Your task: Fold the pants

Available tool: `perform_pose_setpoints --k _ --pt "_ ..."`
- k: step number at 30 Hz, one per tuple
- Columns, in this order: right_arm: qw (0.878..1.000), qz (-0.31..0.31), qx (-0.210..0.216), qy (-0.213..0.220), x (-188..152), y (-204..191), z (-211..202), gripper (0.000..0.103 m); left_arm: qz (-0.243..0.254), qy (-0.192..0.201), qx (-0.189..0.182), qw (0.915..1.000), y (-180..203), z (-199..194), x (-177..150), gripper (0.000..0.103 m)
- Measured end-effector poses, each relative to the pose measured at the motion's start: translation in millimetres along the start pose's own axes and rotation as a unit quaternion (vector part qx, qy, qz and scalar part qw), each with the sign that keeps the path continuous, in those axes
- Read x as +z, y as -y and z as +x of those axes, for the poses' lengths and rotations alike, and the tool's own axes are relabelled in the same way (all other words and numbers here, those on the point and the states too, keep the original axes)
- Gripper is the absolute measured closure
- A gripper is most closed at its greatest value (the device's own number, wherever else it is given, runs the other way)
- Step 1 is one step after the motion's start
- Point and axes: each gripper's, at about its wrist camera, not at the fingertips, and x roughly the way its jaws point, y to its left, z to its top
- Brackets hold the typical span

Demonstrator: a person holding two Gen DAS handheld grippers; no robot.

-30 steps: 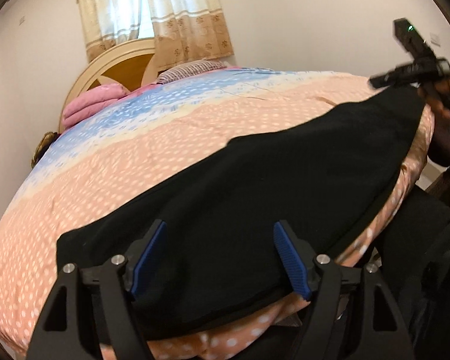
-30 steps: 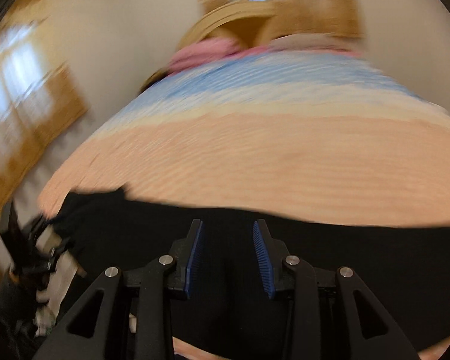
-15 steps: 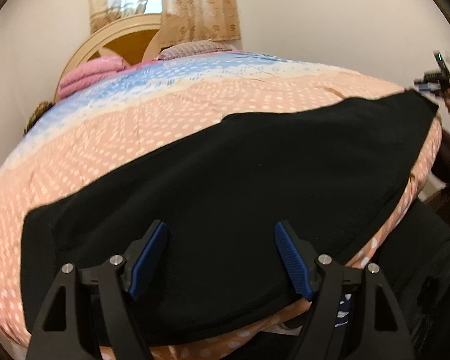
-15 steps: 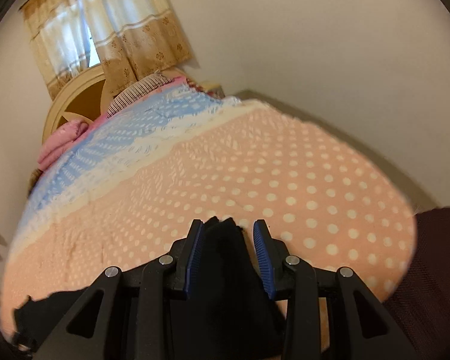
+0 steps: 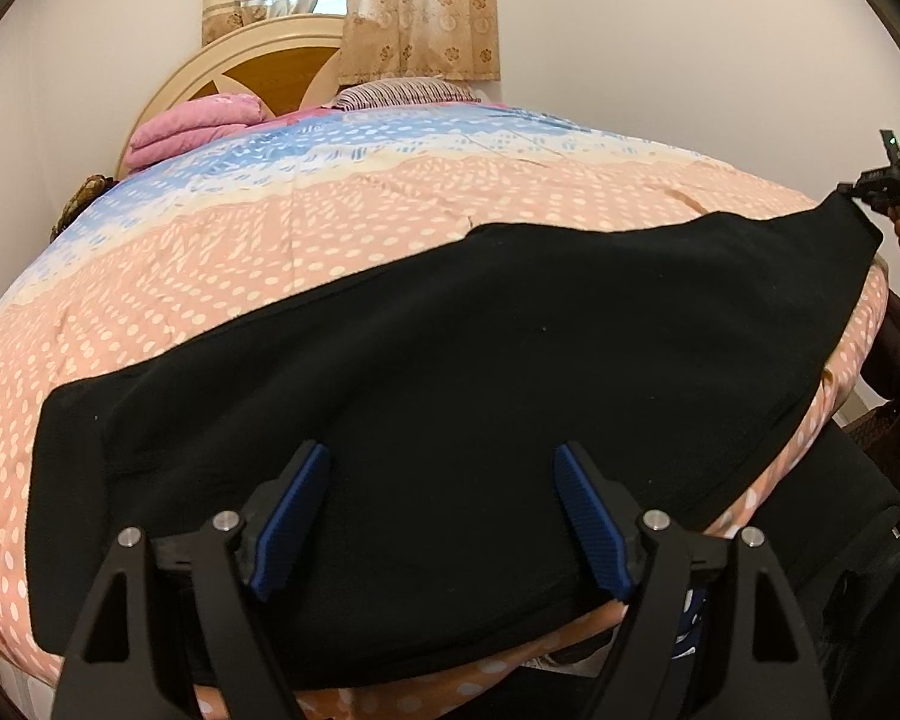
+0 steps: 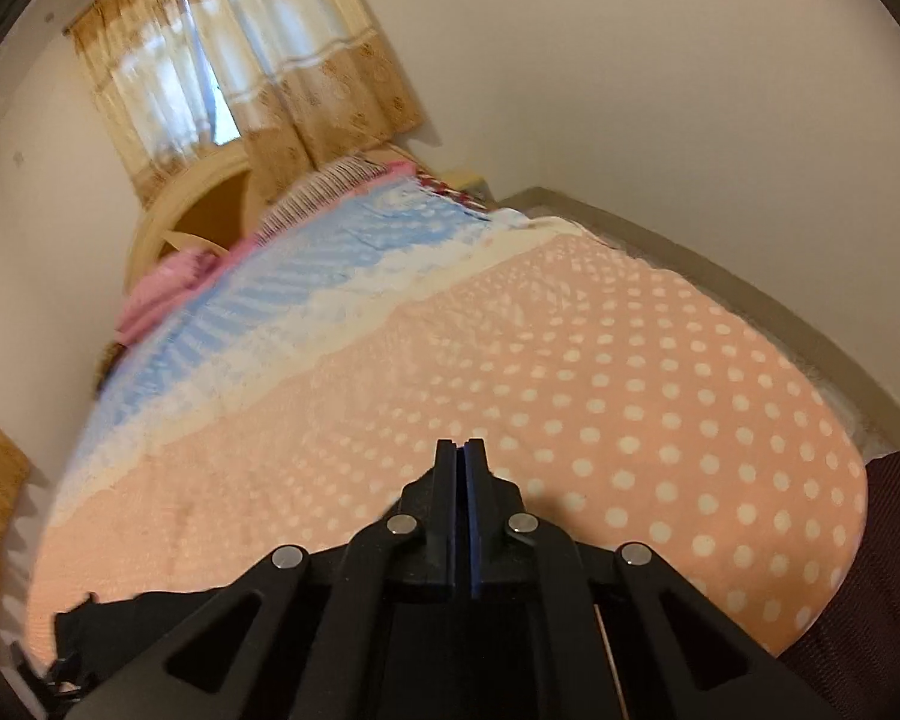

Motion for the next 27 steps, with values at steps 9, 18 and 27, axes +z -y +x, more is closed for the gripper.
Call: perform_pose_setpoints --k 9,18,27 --pt "0.998 -0.018 -0.068 0.004 -22 -2 -14 0.066 -0.010 -0.001 0.016 0.9998 -2 -1 3 0.019" --pt "0.979 -0.192 0.059 -0.023 -106 -116 -44 0.058 -0.022 -0.012 0.040 0.9989 -4 3 4 0.011" --pt "0.950 -0.298 0.031 -0.083 -189 -148 -17 0.057 -0.029 -0.013 0.043 0.9986 -12 0 2 0.011"
